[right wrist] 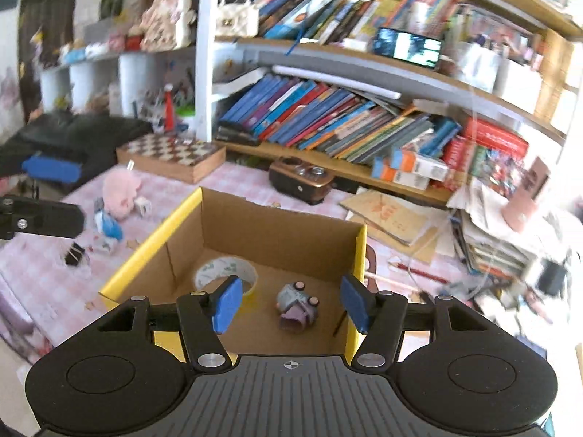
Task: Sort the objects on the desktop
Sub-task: 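Lift both open tools out of the yellow box and back toward the table, then lower the left tool to the black binder clip while the right tool approaches the white staple box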
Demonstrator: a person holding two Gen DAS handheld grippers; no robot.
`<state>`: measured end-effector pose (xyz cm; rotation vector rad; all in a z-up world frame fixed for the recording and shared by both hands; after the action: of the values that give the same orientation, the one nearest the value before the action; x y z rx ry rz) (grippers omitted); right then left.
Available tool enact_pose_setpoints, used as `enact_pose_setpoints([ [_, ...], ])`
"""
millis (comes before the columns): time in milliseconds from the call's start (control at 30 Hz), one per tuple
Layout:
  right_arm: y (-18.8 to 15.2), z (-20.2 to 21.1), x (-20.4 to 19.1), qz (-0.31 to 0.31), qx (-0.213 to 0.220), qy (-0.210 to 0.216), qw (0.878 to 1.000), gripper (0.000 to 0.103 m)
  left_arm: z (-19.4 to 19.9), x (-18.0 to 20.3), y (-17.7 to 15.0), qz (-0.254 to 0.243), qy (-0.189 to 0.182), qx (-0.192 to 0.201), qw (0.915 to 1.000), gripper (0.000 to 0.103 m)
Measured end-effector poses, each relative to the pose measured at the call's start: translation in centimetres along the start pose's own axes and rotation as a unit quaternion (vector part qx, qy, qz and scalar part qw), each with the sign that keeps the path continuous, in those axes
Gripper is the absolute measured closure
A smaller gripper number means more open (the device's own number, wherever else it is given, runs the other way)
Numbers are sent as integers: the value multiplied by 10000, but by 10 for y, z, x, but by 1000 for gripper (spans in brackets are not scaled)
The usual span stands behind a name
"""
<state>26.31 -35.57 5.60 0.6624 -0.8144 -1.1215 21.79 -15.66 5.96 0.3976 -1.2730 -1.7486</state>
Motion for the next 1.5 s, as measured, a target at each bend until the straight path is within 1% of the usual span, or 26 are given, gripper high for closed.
enact_pose_setpoints([
  [133, -10, 24, -16, -312, -48, -70, 9995, 42, 38, -9, -16, 70, 135, 51, 9999, 0],
  [267, -24, 45, -44, -499, -96, -144, 9986, 42, 73, -23, -38, 148, 350, 18, 9993, 0],
  [367, -41, 59, -72, -726, -253, -121, 9970, 42, 92, -37, -56, 259, 406, -104, 9988, 0],
  [433, -53, 65, -93, -919, -431, -48, 9948, 42, 102, -46, -67, 291, 449, -182, 9984, 0],
  [533, -69, 75, -133, -1069, -665, 28, 9920, 42, 120, -58, -86, 316, 472, -254, 9981, 0],
  [667, -85, 88, -179, -1015, -857, 99, 9911, 42, 138, -73, -112, 425, 405, -418, 9974, 0],
  [733, -88, 94, -201, -848, -928, 173, 9919, 42, 144, -81, -124, 464, 426, -505, 9967, 0],
  [833, -87, 104, -228, -385, -837, 125, 9957, 42, 153, -91, -138, 603, 408, -554, 9958, 0],
  [900, -85, 109, -241, -193, -782, 134, 9967, 42, 158, -97, -143, 658, 393, -547, 9956, 0],
  [1100, -83, 113, -262, -62, -780, 145, 9968, 42, 172, -110, -148, 716, 449, -416, 9956, 0],
  [1200, -84, 110, -267, -137, -869, 158, 9960, 42, 173, -115, -151, 844, 382, -435, 9948, 0],
  [1300, -86, 110, -271, -183, -952, 152, 9952, 42, 172, -115, -156, 810, 347, -598, 9943, 0],
  [1367, -85, 110, -273, -182, -962, 176, 9950, 42, 174, -113, -158, 762, 307, -601, 9948, 0],
  [1433, -87, 107, -274, -156, -1001, 191, 9947, 42, 176, -114, -161, 756, 344, -603, 9947, 0],
  [1500, -88, 105, -277, -166, -1040, 235, 9942, 42, 176, -117, -164, 852, 418, -610, 9936, 0],
])
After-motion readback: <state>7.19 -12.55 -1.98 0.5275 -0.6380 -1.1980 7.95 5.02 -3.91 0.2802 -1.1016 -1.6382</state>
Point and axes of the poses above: each gripper's, at about its wrist camera, not at the fingertips, and z roughly against the way its jaws point, x to its right, y to its top, the point moved 7 cm from there along -z, roughly the way its jaws point, and after that the axes turned 14 degrees about -y, right-handed, at the moved point
